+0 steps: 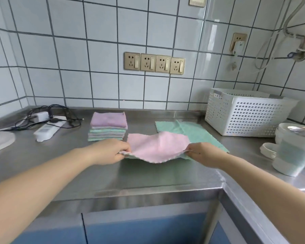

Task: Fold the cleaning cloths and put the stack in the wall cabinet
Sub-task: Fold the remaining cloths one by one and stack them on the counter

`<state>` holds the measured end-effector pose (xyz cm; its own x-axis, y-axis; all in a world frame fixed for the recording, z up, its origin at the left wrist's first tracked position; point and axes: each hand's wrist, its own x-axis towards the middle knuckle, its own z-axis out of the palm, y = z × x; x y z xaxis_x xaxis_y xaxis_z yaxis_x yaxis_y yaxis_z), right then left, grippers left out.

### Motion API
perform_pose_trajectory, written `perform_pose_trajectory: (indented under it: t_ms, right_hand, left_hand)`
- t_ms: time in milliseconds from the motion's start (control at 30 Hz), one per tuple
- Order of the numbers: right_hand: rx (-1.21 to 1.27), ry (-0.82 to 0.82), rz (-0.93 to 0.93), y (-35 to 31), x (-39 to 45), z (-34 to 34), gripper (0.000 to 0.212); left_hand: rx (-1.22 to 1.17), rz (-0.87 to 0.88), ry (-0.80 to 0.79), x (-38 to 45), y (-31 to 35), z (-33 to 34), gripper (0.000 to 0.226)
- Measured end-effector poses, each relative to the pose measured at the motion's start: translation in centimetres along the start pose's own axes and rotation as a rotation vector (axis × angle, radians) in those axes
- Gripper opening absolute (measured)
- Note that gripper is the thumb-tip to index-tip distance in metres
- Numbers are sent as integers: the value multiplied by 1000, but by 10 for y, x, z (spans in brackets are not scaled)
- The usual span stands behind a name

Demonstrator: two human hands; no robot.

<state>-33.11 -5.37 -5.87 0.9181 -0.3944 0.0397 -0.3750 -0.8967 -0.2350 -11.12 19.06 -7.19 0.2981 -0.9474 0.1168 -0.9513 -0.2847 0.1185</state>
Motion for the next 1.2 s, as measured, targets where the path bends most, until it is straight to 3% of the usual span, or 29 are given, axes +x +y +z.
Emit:
perform_pose_trajectory:
  t_ms: [267,400,467,633,1200]
  right_hand:
    - [90,-55,29,-3,-29,18,27]
    - [74,-75,19,2,-27,18,16]
    - [103,-76,37,8,-23,17,4]
    - [234,48,135,16,3,17,29]
    - [211,89,251,23,78,46,31]
  left_hand:
    - [-331,-158,38,-31,9,16,18]
    - [-404,-237,-1,-34,4,16,21]
    - [-379,-260,13,-31,3,18,19]
    - [-340,-325,79,-20,-2,25,16]
    - [-241,-517,93,20,-28,38,20]
